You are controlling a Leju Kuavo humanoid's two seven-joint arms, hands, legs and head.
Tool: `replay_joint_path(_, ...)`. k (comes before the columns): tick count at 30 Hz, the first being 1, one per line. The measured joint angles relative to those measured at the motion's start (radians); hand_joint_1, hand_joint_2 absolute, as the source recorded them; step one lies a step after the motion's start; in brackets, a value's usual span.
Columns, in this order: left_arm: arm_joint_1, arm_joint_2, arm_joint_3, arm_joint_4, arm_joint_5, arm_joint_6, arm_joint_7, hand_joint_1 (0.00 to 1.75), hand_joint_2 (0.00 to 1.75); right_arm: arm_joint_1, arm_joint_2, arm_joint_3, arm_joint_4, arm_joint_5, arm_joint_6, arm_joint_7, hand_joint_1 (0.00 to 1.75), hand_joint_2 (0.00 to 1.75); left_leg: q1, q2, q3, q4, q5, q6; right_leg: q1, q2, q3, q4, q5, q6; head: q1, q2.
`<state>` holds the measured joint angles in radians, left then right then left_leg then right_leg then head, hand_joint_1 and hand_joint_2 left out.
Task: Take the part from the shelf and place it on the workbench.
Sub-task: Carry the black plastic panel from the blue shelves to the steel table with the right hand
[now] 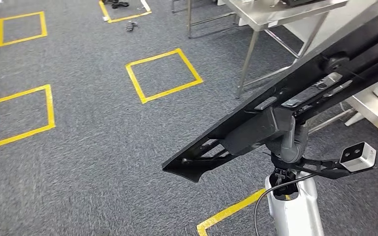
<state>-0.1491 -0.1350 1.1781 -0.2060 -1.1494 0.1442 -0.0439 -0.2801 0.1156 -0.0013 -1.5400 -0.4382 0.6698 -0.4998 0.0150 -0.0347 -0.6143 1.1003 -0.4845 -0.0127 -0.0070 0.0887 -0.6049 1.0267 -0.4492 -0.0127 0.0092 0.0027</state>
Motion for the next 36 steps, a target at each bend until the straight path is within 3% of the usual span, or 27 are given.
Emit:
replay_joint_path(2,0.000,0.001,0.000,0.000,0.000,0.000,0.000,0.00,1.75,0.001,0.000,-0.001,0.000,-0.002,0.002,-0.002,1.75,1.75,0.002,-0.033,0.024,-0.059,0.014,0.003,-0.002,0.021,-0.010,0.008,-0.002,0.012,0.000,0.000)
replay_joint_path(4,-0.001,0.000,0.000,0.000,0.000,0.001,0.000,0.00,1.75,0.005,0.000,-0.003,-0.002,-0.002,0.004,-0.003,1.75,1.75,0.000,-0.024,0.026,-0.063,0.014,0.013,-0.005,0.039,-0.017,0.007,0.002,0.025,0.000,0.000)
replay_joint_path(5,-0.002,0.000,0.000,0.000,0.001,0.001,0.000,0.00,1.75,0.006,-0.001,-0.004,-0.002,-0.002,0.004,-0.004,1.75,1.75,0.000,-0.014,0.027,-0.067,0.017,0.019,-0.005,0.032,-0.020,0.010,-0.001,0.030,0.000,0.000)
replay_joint_path(7,-0.003,0.000,0.000,0.000,0.001,0.001,0.000,0.00,1.75,0.006,-0.002,-0.006,-0.004,-0.004,0.006,-0.005,1.75,1.75,0.003,0.008,0.028,-0.075,0.022,0.031,-0.002,-0.017,-0.045,0.061,-0.034,0.038,0.005,0.000)
replay_joint_path(9,0.000,0.001,0.000,0.000,0.002,0.000,0.000,0.00,1.75,0.009,-0.001,-0.006,-0.006,-0.009,0.008,-0.006,1.75,1.75,-0.001,0.032,0.029,-0.077,0.022,0.038,-0.001,-0.069,-0.103,0.183,-0.096,0.045,0.010,0.000)
replay_joint_path(11,0.005,0.001,0.000,0.000,0.006,0.002,-0.002,0.00,1.75,0.019,-0.001,-0.007,-0.006,-0.015,0.010,-0.006,1.75,1.75,-0.004,0.056,0.029,-0.077,0.019,0.040,-0.004,-0.082,-0.149,0.279,-0.127,0.048,0.010,0.000)
replay_joint_path(12,0.006,0.001,0.000,0.000,0.008,0.002,-0.004,0.00,1.75,0.025,-0.001,-0.008,-0.006,-0.018,0.011,-0.006,1.75,1.75,-0.005,0.067,0.029,-0.077,0.018,0.040,-0.004,-0.084,-0.148,0.277,-0.116,0.048,0.010,0.000)
replay_joint_path(13,0.006,0.001,0.000,0.000,0.009,0.003,-0.006,0.00,1.75,0.031,-0.001,-0.009,-0.006,-0.019,0.012,-0.006,1.75,1.75,-0.006,0.077,0.031,-0.077,0.017,0.040,-0.004,-0.088,-0.125,0.235,-0.089,0.045,0.010,0.000)
replay_joint_path(14,0.006,0.001,0.000,0.000,0.010,0.003,-0.008,0.00,1.75,0.035,-0.001,-0.009,-0.007,-0.019,0.013,-0.006,1.75,1.75,-0.007,0.087,0.034,-0.077,0.014,0.039,-0.001,-0.100,-0.087,0.166,-0.054,0.039,0.010,0.000)
replay_joint_path(16,0.007,-0.001,0.000,0.000,0.010,0.003,-0.010,0.00,1.75,0.037,0.000,-0.009,-0.013,-0.017,0.016,-0.006,1.75,1.75,-0.011,0.104,0.040,-0.077,0.010,0.033,0.011,-0.136,-0.019,0.038,-0.012,0.024,0.010,0.000)
replay_joint_path(18,0.007,-0.002,0.000,0.000,0.010,0.003,-0.011,0.00,1.75,0.040,0.003,-0.009,-0.020,-0.010,0.022,-0.006,1.75,1.75,-0.014,0.122,0.044,-0.078,0.005,0.025,0.022,-0.148,-0.001,-0.003,-0.008,0.015,0.009,0.000)
replay_joint_path(20,0.007,-0.002,0.000,0.000,0.010,0.003,-0.011,0.00,1.75,0.047,0.005,-0.009,-0.029,0.000,0.028,-0.006,1.75,1.75,-0.014,0.135,0.050,-0.079,0.000,0.015,0.018,-0.127,0.002,-0.012,-0.003,0.008,0.009,0.000)
replay_joint_path(22,0.008,-0.001,0.000,0.000,0.009,0.003,-0.011,0.00,1.75,0.050,0.010,-0.005,-0.040,0.010,0.032,-0.006,1.75,1.75,-0.013,0.106,0.041,-0.039,-0.029,0.006,0.009,-0.107,0.014,-0.027,0.004,-0.002,0.007,0.000)
replay_joint_path(24,0.012,0.000,0.000,0.000,0.009,0.003,-0.010,0.00,1.75,0.048,0.018,0.005,-0.048,0.019,0.035,-0.004,1.75,1.75,-0.011,0.060,-0.011,0.077,-0.088,-0.001,0.004,-0.087,0.021,-0.032,0.005,-0.009,0.004,0.000)
replay_joint_path(25,0.015,0.000,0.000,0.000,0.008,0.003,-0.009,0.00,1.75,0.047,0.022,0.014,-0.051,0.026,0.037,-0.002,1.75,1.75,-0.010,0.049,-0.043,0.142,-0.114,-0.004,0.004,-0.076,0.020,-0.031,0.005,-0.011,0.002,0.000)
replay_joint_path(26,0.018,0.000,0.000,0.000,0.008,0.003,-0.009,0.00,1.75,0.047,0.025,0.025,-0.055,0.033,0.039,0.002,1.75,1.75,-0.008,0.045,-0.068,0.187,-0.125,-0.006,0.004,-0.063,0.020,-0.029,0.004,-0.011,0.002,0.000)
replay_joint_path(27,0.020,0.001,0.000,0.000,0.007,0.003,-0.009,0.00,1.75,0.047,0.028,0.037,-0.059,0.041,0.042,0.004,1.75,1.75,-0.007,0.044,-0.077,0.197,-0.116,-0.008,0.003,-0.049,0.020,-0.027,0.003,-0.011,0.002,0.000)
replay_joint_path(29,0.020,0.002,0.000,0.000,0.006,0.002,-0.009,0.00,1.75,0.042,0.034,0.064,-0.072,0.058,0.044,0.007,1.75,1.75,0.000,0.034,-0.040,0.105,-0.048,-0.012,0.000,-0.023,0.020,-0.017,-0.002,-0.005,0.002,0.000)
replay_joint_path(31,0.019,0.004,0.000,0.000,0.004,0.000,-0.009,0.00,1.75,0.031,0.039,0.094,-0.085,0.080,0.039,0.004,1.75,1.75,0.007,-0.007,0.011,-0.015,0.002,-0.014,-0.001,0.000,0.013,0.001,-0.011,0.006,0.002,0.000)
replay_joint_path(33,0.019,0.004,0.000,0.000,0.002,-0.001,-0.008,0.00,1.75,0.021,0.044,0.128,-0.098,0.107,0.032,-0.006,1.75,1.75,0.007,-0.031,0.027,-0.054,0.005,-0.007,-0.003,0.017,0.001,0.011,-0.014,0.017,0.002,0.000)
replay_joint_path(35,0.019,0.004,0.000,0.000,0.003,-0.001,-0.006,0.00,1.75,0.016,0.046,0.161,-0.113,0.134,0.027,-0.021,1.75,1.75,0.005,-0.014,0.028,-0.059,0.009,0.007,-0.006,0.027,-0.005,0.010,-0.012,0.028,0.001,0.000)
replay_joint_path(36,0.019,0.004,0.000,0.000,0.005,-0.001,-0.005,0.00,1.75,0.012,0.046,0.176,-0.121,0.146,0.027,-0.027,1.75,1.75,0.005,-0.005,0.029,-0.063,0.012,0.014,-0.006,0.015,-0.008,0.016,-0.017,0.032,0.003,0.000)
